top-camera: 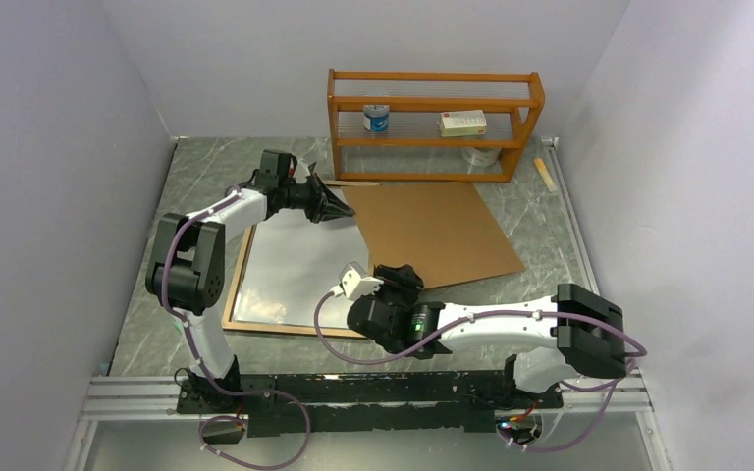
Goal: Put the photo into the frame
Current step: Turn over the photo frame item at the center of the board.
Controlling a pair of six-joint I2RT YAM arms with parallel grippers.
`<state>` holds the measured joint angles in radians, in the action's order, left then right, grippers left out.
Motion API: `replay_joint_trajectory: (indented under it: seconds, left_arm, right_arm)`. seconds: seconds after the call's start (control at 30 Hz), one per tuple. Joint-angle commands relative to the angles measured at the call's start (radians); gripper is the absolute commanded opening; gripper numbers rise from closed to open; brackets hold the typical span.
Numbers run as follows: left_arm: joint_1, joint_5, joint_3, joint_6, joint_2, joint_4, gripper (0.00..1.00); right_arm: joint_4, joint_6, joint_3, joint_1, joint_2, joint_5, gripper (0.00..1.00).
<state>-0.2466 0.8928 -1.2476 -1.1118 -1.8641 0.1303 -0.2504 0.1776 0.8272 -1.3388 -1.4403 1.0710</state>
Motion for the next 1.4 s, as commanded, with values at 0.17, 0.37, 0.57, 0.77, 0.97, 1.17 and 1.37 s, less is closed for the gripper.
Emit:
replay_joint_trajectory:
  seconds: [0.17,0.37,0.57,0.77,0.97,1.17,1.37]
  left_arm:
    - [0.023,0.062,-0.062,-0.004,0.085,0.029,0.05]
    - [0.027,-0.045,-0.199,0.174,0.135,0.278,0.56]
    - [0.041,-0.194,-0.373,0.357,0.176,0.509,0.93]
    - [0.077,-0.305,-0.567,0.470,0.206,0.657,0.94]
    - [0.103,-0.389,-0.603,0.500,0.363,0.580,0.94]
    - [0.105,-0.251,-0.588,0.543,0.408,0.530,0.94]
    - [0.105,-0.088,-0.345,0.508,0.457,0.313,0.94]
  right_arm:
    - [0.094,0.114,0.048,-0.003,0.004,0.076,0.05]
    - [-0.046,0.049,0.139,-0.006,0.067,0.043,0.00]
    - [-0.199,-0.028,0.252,0.009,0.152,-0.074,0.00]
    - [-0.311,-0.119,0.379,0.066,0.254,-0.185,0.00]
    - [-0.373,-0.230,0.438,0.094,0.380,-0.232,0.00]
    - [-0.338,-0.317,0.454,0.098,0.531,-0.241,0.00]
    - [-0.357,-0.401,0.532,0.099,0.625,-0.234,0.00]
